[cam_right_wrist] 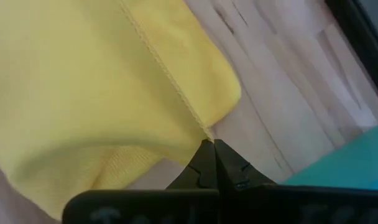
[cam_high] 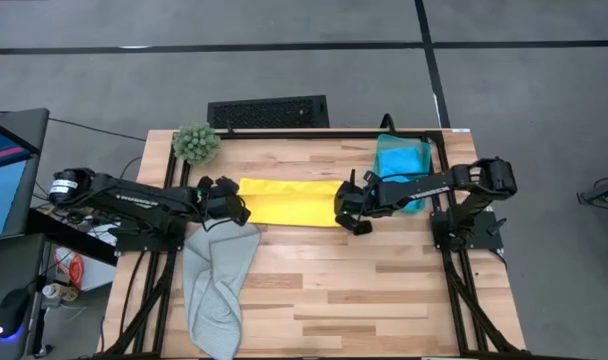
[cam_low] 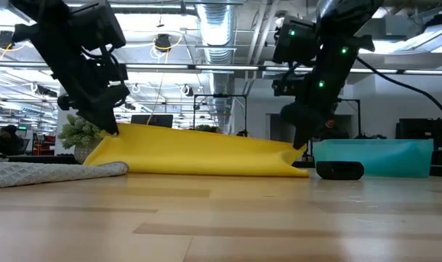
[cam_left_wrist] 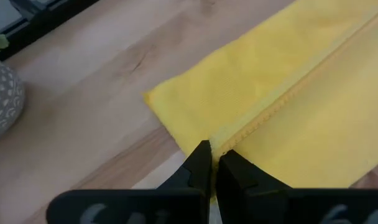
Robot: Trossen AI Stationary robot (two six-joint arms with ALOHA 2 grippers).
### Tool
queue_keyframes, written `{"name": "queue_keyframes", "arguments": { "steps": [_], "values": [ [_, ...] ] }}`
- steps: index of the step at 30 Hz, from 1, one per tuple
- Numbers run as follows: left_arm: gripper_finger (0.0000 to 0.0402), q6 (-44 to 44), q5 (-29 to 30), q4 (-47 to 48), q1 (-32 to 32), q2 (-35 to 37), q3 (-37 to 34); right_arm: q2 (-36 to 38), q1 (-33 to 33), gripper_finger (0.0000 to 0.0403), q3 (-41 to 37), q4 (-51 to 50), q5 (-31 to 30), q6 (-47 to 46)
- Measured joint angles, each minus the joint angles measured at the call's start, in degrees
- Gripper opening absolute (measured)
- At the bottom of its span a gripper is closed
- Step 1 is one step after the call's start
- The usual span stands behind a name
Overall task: Fold microfiber towels
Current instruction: Fold the yellow microfiber cloth
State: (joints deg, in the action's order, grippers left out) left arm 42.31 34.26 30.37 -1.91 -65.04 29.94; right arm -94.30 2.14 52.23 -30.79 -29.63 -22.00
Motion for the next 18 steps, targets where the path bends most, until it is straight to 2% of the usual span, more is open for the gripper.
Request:
{"name": "queue_keyframes", "arguments": {
  "steps": [10, 15, 18],
  "values": [
    [0.0000, -5.3, -0.5, -3.7, -2.9, -5.2, 0.0, 1.7, 0.7, 0.0002, 0.0, -0.3, -1.7, 1.1],
    [0.0000, -7.7, -1.0, -6.7, -4.1, -10.0, -0.1, 2.1, 1.5, 0.0004, -0.1, -0.3, 0.3, 1.1],
    [0.0000, -8.0, 0.8, -8.1, -4.2, -12.3, 0.0, 2.0, 1.6, 0.0004, -0.1, -0.2, 1.0, 1.1]
  ]
}}
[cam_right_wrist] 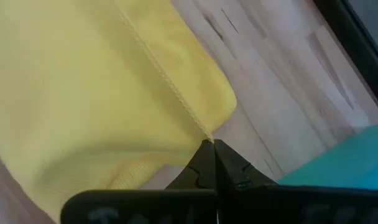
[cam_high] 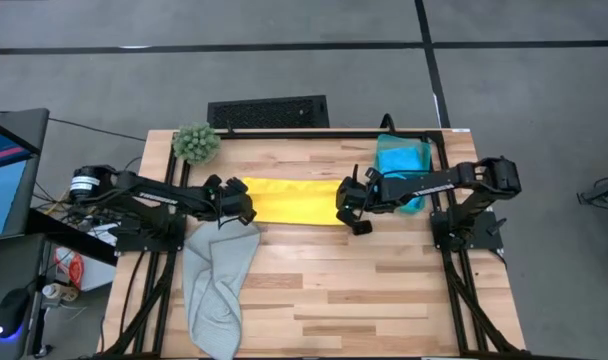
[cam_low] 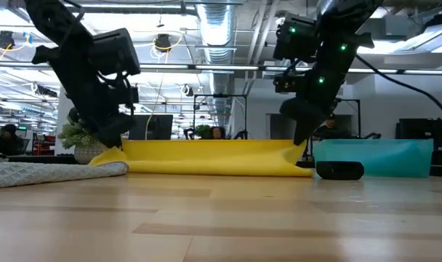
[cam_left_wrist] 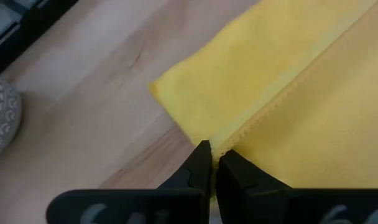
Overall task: Fold microfiber towels
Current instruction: Fold the yellow microfiber cloth
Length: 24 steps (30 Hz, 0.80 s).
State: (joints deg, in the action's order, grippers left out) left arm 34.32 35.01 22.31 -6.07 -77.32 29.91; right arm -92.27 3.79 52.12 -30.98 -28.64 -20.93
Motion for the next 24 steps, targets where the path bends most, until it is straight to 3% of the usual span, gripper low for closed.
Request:
{"name": "queue_keyframes", "arguments": {
  "steps": [6, 17, 24],
  "values": [
    [0.0031, -1.7, 0.2, -1.2, 0.0, -1.1, 0.0, 0.0, 0.3, 0.0010, 0.0, -0.8, 0.1, 0.0],
    [0.0174, -3.7, 0.4, -1.9, 0.0, 0.1, 0.2, 0.0, 3.7, 0.0031, 0.0, -0.6, 0.5, -1.6],
    [0.0198, -5.2, 1.5, -1.8, 0.0, 4.0, 0.2, 0.0, 7.5, 0.0083, 0.0, 0.0, 1.8, -2.6]
  ]
}}
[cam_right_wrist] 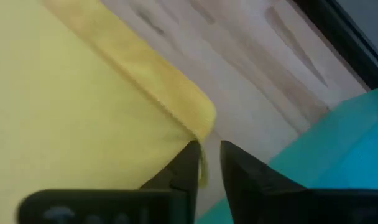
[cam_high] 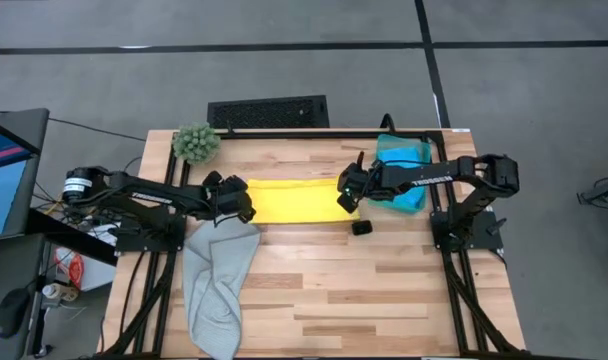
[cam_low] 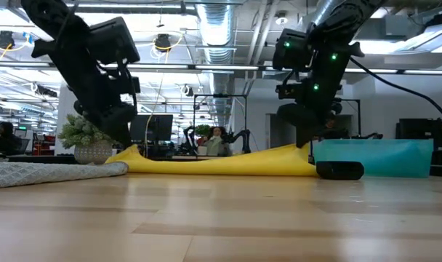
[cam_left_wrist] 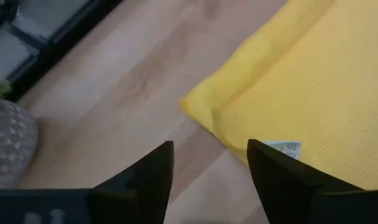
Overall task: Fold microfiber towels
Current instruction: Fold the yellow microfiber cloth
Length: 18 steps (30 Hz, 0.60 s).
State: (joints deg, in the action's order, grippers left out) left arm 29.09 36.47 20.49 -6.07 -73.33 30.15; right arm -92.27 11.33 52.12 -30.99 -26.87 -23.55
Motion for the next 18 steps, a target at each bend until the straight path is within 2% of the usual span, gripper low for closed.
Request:
{"name": "queue_keyframes", "arguments": {
  "steps": [5, 7, 11, 15, 18],
  "values": [
    [0.0193, -1.4, 0.3, 0.8, 0.0, 5.1, 0.0, 0.3, 2.1, 0.0137, 0.0, -0.6, -0.4, 1.1],
    [0.0188, -1.1, 0.3, 0.5, 0.4, 7.8, 0.0, 1.4, 2.1, 0.0152, 0.0, -0.3, -2.8, 1.8],
    [0.0175, -1.5, -1.2, -4.8, 1.5, 12.2, 0.0, 2.9, 3.0, 0.0173, 0.1, 0.5, -3.7, 2.1],
    [0.0160, -5.1, -6.3, -11.2, 2.4, 12.7, 0.0, 3.5, 4.1, 0.0183, 0.1, -0.5, -3.3, 2.1],
    [0.0144, -6.5, -9.5, -15.2, 2.4, 10.3, -0.8, 3.5, 4.2, 0.0185, 0.1, -0.4, -3.0, 2.6]
  ]
}}
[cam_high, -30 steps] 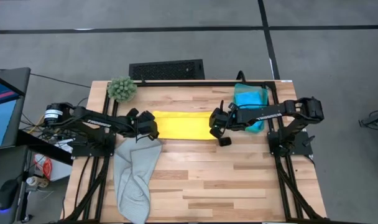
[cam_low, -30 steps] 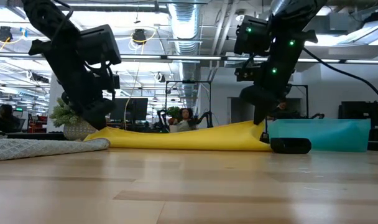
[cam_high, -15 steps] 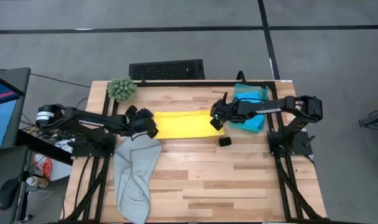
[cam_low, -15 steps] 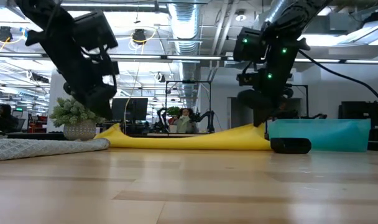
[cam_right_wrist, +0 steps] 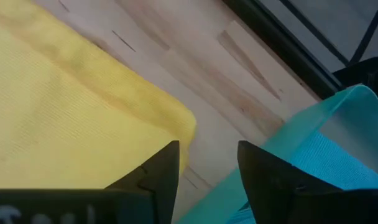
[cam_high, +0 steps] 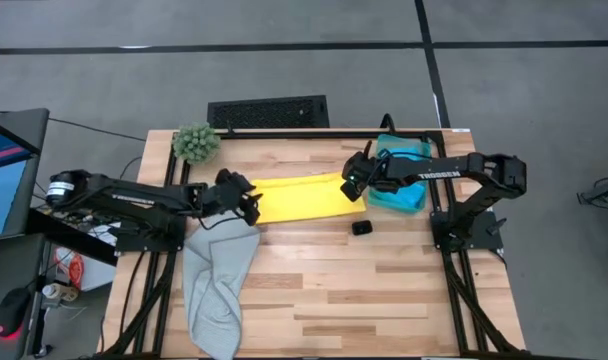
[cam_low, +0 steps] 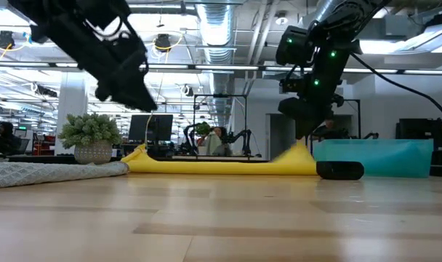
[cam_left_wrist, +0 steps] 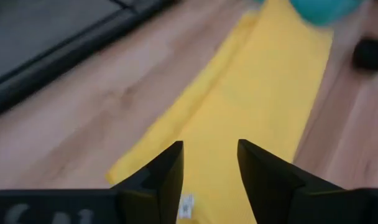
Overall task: Fold microfiber towels
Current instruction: Fold the yellow microfiber cloth
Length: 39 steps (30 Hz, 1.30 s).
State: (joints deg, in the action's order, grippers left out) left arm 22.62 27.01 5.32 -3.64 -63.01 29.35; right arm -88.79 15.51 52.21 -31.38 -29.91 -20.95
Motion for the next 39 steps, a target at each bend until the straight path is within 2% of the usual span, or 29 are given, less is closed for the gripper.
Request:
{"name": "queue_keyframes", "arguments": {
  "steps": [9, 14, 18, 22, 30, 34, 39],
  "values": [
    [0.0108, -2.1, -2.2, -5.2, 0.0, -13.9, -0.4, 0.0, -0.1, 0.0185, 0.0, 0.2, 2.2, 0.2],
    [0.0092, -0.6, 2.5, -4.2, -0.8, -22.2, -0.4, -0.3, -3.7, 0.0172, 0.0, 0.7, 8.8, -1.3],
    [0.0080, 0.1, 3.4, -5.3, -1.1, -25.9, -0.3, -3.0, -7.5, 0.0152, 0.0, -1.8, 10.1, -1.5],
    [0.0072, -0.4, 4.0, -3.3, -1.1, -26.0, -0.1, -6.5, -9.7, 0.0136, 0.0, -3.2, 10.3, -3.7],
    [0.0062, 0.6, 6.3, 8.9, -1.1, -24.1, -0.2, -11.2, -14.0, 0.0118, 0.0, -2.7, 9.1, -8.1],
    [0.0061, 0.7, 6.3, 9.1, -1.0, -24.2, -0.1, -10.8, -14.8, 0.0116, 0.0, -2.6, 7.7, -8.9],
    [0.0061, 0.8, 4.5, 13.3, 0.2, -22.6, 2.4, -5.2, -15.5, 0.0116, 0.0, -3.9, 3.9, -12.3]
  ]
}}
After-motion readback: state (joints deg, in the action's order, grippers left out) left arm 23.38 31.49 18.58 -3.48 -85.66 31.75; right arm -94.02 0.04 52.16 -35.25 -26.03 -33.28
